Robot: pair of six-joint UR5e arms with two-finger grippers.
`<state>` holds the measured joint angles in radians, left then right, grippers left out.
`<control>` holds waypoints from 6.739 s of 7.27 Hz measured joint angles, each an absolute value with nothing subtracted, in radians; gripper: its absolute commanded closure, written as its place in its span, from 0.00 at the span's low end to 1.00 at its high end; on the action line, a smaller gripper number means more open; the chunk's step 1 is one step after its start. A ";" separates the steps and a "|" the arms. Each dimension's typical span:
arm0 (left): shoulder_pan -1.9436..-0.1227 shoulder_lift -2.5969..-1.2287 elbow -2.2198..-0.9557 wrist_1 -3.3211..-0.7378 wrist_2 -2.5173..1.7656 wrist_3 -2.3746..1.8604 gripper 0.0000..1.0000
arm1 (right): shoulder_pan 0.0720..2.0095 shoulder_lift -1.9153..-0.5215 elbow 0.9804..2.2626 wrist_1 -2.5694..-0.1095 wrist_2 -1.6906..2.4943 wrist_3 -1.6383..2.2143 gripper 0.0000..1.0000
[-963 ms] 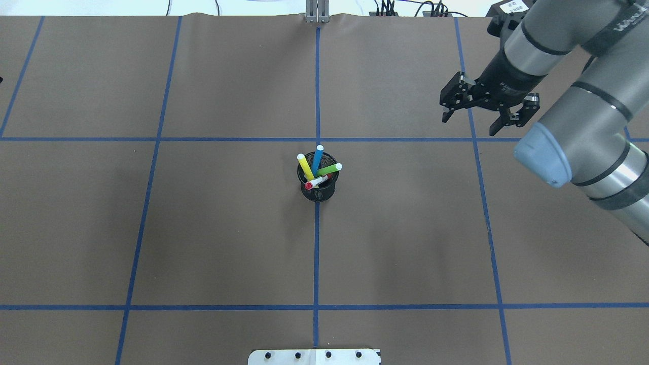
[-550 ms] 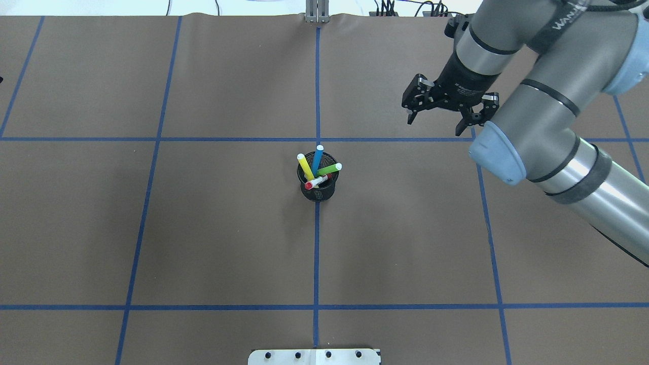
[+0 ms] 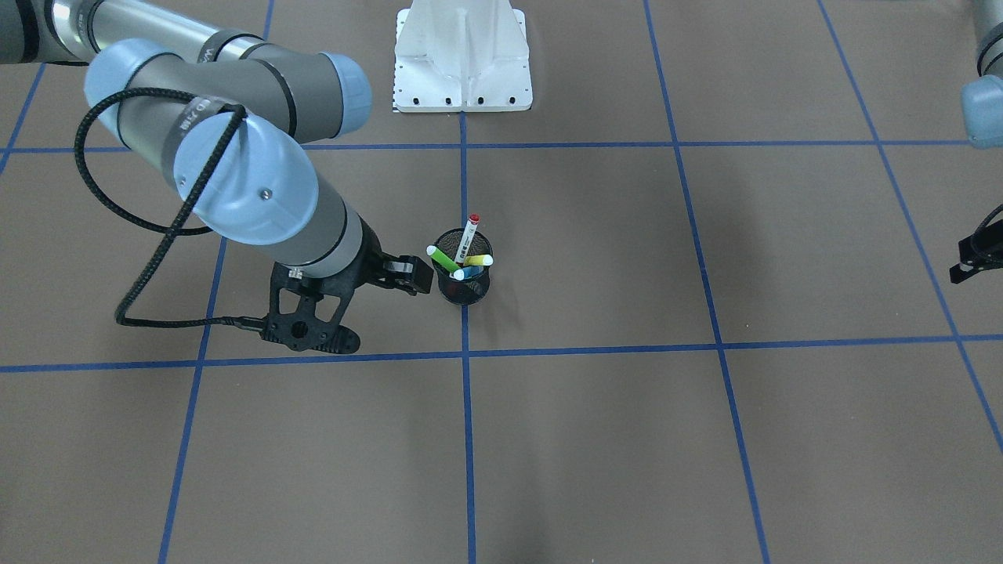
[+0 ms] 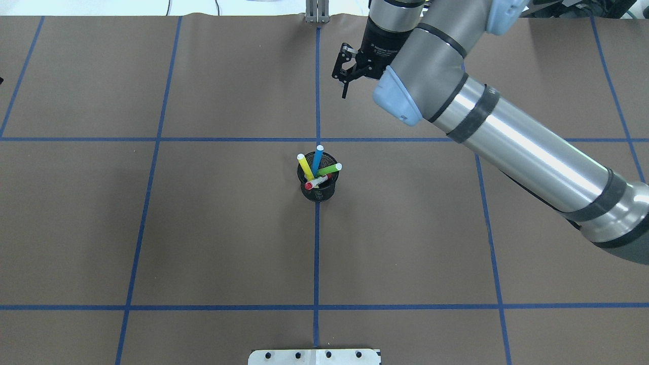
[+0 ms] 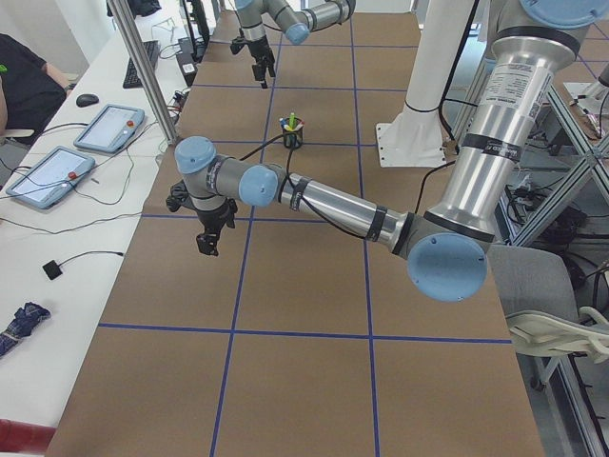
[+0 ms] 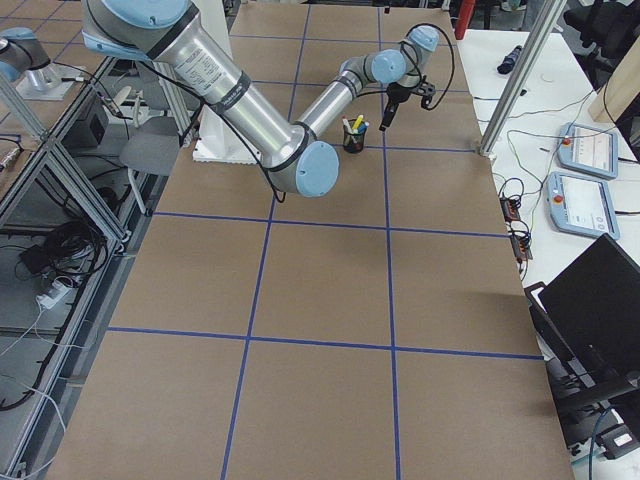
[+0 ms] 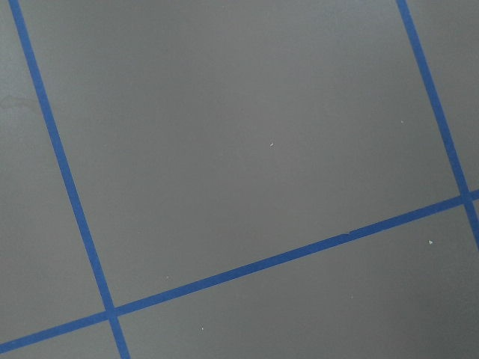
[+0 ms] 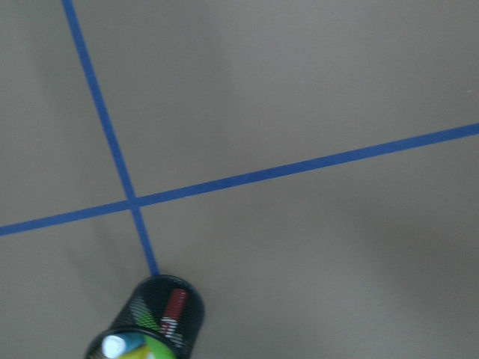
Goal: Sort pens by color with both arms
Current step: 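Move the right gripper over the black mesh pen cup, then lower the right gripper and grasp the blue highlighter in the cup, then lift the blue highlighter out of the cup with the right gripper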
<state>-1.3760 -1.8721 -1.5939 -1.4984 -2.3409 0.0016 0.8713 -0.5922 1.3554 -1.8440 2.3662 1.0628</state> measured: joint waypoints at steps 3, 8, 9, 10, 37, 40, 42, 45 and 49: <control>-1.375 -1.873 -1.592 -1.500 -2.344 0.001 0.00 | 0.818 -0.491 1.226 -1.843 2.368 1.063 0.06; -1.376 -1.870 -1.608 -1.501 -2.345 0.003 0.00 | 0.788 -0.510 1.214 -1.768 2.374 1.062 0.35; -1.376 -1.870 -1.612 -1.500 -2.345 0.003 0.00 | 0.787 -0.516 1.213 -1.752 2.380 1.062 0.35; -1.376 -1.871 -1.614 -1.500 -2.344 0.003 0.00 | 0.784 -0.524 1.210 -1.737 2.385 1.062 0.35; -1.376 -1.870 -1.634 -1.500 -2.346 0.002 0.00 | 0.720 -0.560 1.182 -1.609 2.376 1.066 1.00; -1.376 -1.871 -1.636 -1.499 -2.345 0.001 0.00 | 0.742 -0.548 1.236 -1.615 2.375 1.067 1.00; -1.376 -1.871 -1.637 -1.499 -2.346 0.000 0.00 | 0.771 -0.550 1.342 -1.651 2.358 1.074 1.00; -1.376 -1.869 -1.636 -1.499 -2.346 0.001 0.00 | 0.810 -0.549 1.500 -1.710 2.272 1.075 1.00; -1.375 -1.871 -1.629 -1.501 -2.347 -0.024 0.00 | 0.818 -0.540 1.521 -1.674 1.885 1.076 1.00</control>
